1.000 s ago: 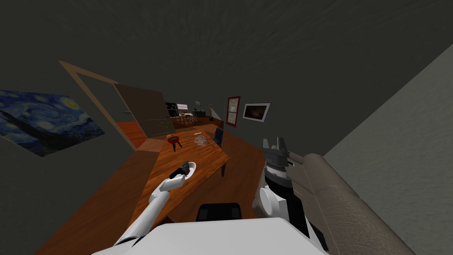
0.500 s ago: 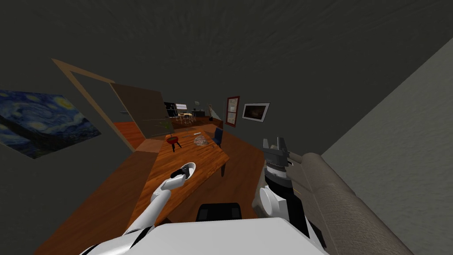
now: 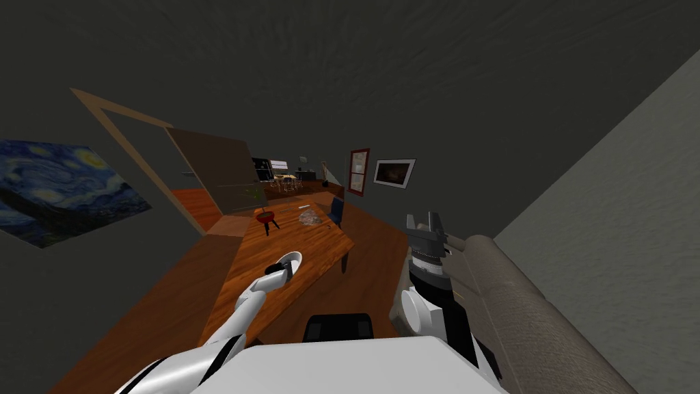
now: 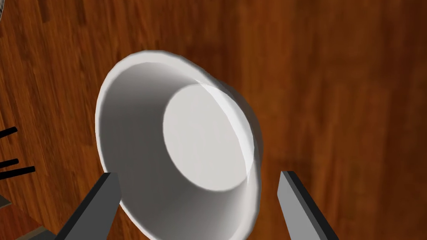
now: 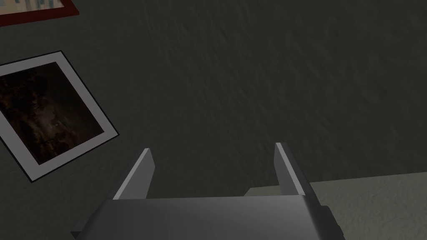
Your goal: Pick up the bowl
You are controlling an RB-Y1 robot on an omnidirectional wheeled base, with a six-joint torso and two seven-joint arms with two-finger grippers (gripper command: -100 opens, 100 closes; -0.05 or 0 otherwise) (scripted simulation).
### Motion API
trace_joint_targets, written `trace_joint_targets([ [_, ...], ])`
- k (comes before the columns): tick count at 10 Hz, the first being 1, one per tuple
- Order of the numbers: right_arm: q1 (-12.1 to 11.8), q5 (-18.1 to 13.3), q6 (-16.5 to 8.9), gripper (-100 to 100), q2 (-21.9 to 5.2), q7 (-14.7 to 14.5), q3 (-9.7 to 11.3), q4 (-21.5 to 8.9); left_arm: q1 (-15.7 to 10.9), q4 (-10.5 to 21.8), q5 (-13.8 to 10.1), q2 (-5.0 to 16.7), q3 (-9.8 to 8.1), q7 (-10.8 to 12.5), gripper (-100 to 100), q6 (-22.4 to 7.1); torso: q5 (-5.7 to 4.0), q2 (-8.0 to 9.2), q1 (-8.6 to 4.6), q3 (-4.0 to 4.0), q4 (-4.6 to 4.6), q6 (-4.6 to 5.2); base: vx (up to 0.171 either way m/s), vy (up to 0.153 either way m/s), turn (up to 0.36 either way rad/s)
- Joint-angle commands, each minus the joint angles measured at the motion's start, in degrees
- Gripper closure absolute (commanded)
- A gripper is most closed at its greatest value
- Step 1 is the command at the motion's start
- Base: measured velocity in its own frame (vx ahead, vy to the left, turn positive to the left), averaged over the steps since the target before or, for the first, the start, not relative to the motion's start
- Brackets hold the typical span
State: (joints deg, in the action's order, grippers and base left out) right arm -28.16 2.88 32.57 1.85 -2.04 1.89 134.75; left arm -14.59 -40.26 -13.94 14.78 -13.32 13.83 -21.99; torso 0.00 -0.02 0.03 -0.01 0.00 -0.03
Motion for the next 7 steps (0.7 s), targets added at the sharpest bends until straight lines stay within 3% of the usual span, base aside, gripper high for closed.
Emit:
trace_joint_targets([
  [1,0.00,0.00,0.00,0,0.00,0.00,0.00,0.00,-1.04,2.86,-0.97,0.28,-0.38,-0.09,-100,-2.05,0.00,0.00,0.00,0.00,0.00,0.00,0.013,0.017,-0.034],
  [3,0.00,0.00,0.00,0,0.00,0.00,0.00,0.00,-2.51,6.41,-1.88,0.74,-0.85,-0.18,-100,-4.03,0.01,-0.04,0.05,-0.02,-0.01,0.00,0.020,0.026,-0.026],
  [4,0.00,0.00,0.00,0,0.00,0.00,0.00,0.00,-2.51,6.41,-1.88,0.74,-0.85,-0.18,-100,-4.03,0.02,-0.06,0.07,-0.03,-0.01,-0.01,0.019,0.018,-0.007],
  [7,0.00,0.00,0.00,0,0.00,0.00,0.00,0.00,-4.13,10.52,-2.94,1.53,-1.43,-0.31,-100,-6.26,0.01,-0.05,0.05,-0.03,-0.01,-0.01,0.020,0.023,-0.016],
])
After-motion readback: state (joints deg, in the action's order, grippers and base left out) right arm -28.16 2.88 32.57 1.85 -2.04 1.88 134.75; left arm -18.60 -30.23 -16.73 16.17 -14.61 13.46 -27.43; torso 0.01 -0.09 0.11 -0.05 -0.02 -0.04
